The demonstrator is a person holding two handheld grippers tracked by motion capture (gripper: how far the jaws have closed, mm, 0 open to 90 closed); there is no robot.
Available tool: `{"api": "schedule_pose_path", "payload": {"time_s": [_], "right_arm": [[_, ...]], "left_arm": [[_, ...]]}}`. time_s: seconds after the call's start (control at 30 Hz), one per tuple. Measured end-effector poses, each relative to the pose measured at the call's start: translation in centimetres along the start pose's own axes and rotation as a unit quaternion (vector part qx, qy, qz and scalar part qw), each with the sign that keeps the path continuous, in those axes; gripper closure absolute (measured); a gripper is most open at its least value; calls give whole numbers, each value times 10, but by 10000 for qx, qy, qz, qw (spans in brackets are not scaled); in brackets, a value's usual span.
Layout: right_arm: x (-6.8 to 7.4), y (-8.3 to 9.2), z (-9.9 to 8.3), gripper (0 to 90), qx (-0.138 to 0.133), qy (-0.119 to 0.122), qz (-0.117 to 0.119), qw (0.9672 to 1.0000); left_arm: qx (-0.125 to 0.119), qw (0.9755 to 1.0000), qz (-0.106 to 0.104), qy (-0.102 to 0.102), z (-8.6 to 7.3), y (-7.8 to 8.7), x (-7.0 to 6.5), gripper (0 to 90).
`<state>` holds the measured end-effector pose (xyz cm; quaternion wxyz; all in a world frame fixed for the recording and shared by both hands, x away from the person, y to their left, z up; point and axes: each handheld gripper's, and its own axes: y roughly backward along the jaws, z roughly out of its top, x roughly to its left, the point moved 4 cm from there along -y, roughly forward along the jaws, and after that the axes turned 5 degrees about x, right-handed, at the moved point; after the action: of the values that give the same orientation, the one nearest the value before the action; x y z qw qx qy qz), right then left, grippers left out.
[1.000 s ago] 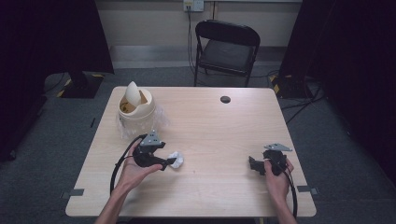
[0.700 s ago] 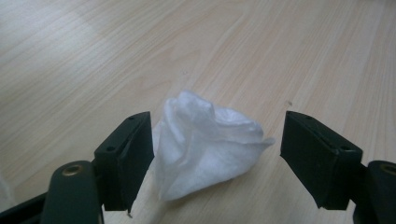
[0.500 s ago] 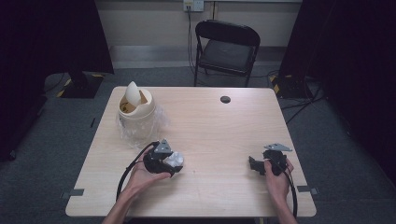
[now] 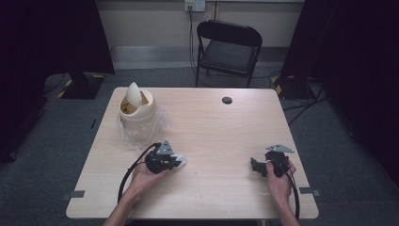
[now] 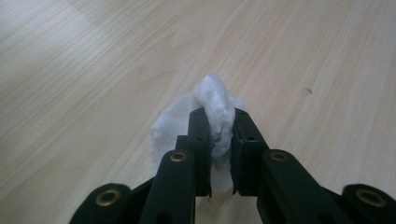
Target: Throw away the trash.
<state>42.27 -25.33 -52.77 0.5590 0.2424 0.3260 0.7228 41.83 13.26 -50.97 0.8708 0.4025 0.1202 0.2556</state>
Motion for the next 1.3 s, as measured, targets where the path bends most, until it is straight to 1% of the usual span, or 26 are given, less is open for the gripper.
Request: {"api": "schedule_pose_path", "payload": {"time_s": [0.1,0.23,0.27,0.3,0.37,0.4,0.43,0.47,0.5,0.53,0.57,0.6,0.63,0.7,0.77,0.97,1.1,1.13,1.17,1.2,1.23,1.3], "right_arm": [[0,0,0,101,0,0,3,10000],[0,0,0,100,1,0,3,10000],[0,0,0,101,1,1,2,10000],[0,0,0,101,1,1,2,10000],[0,0,0,101,2,0,4,10000],[0,0,0,101,2,0,4,10000],[0,0,0,100,1,0,3,10000],[0,0,0,100,1,0,2,10000],[0,0,0,100,1,0,2,10000],[0,0,0,100,1,0,2,10000],[0,0,0,100,7,0,0,10000],[0,0,0,100,7,0,0,10000],[0,0,0,100,1,1,4,10000],[0,0,0,101,8,0,0,10000],[0,0,0,100,3,0,5,10000],[0,0,0,100,8,0,1,10000],[0,0,0,100,7,0,1,10000],[0,0,0,100,7,0,1,10000],[0,0,0,101,7,0,1,10000],[0,0,0,100,8,0,1,10000],[0,0,0,100,3,1,4,10000],[0,0,0,100,2,0,4,10000]], "left_arm": [[-27,10000,-37,60,0,4,1,820],[-242,9995,-70,209,2,11,3,821],[-242,9995,-70,209,2,11,3,821],[-299,9992,-100,254,2,14,4,821],[-355,9990,-52,280,1,21,6,820],[-355,9990,-52,280,1,21,6,820],[-427,9984,-50,372,-1,27,8,820],[-463,9983,-12,355,-2,31,10,820],[-529,9978,-16,408,-2,36,12,820],[-529,9978,-16,408,-2,36,12,819],[-690,9963,-36,504,-3,44,16,819],[-690,9963,-36,504,-3,44,16,819],[-787,9956,3,518,-3,52,20,819],[-804,9954,69,510,-5,58,24,819],[-860,9947,65,559,-5,65,26,819],[-1045,9925,137,620,-6,83,33,819],[-968,9931,190,641,-11,86,37,819],[-980,9927,212,669,-12,89,38,819],[-1045,9914,205,763,-13,91,39,819],[-1048,9908,222,830,-13,95,41,819],[-1037,9907,277,837,-14,98,44,819],[-1099,9895,315,887,-13,105,49,820]]}}
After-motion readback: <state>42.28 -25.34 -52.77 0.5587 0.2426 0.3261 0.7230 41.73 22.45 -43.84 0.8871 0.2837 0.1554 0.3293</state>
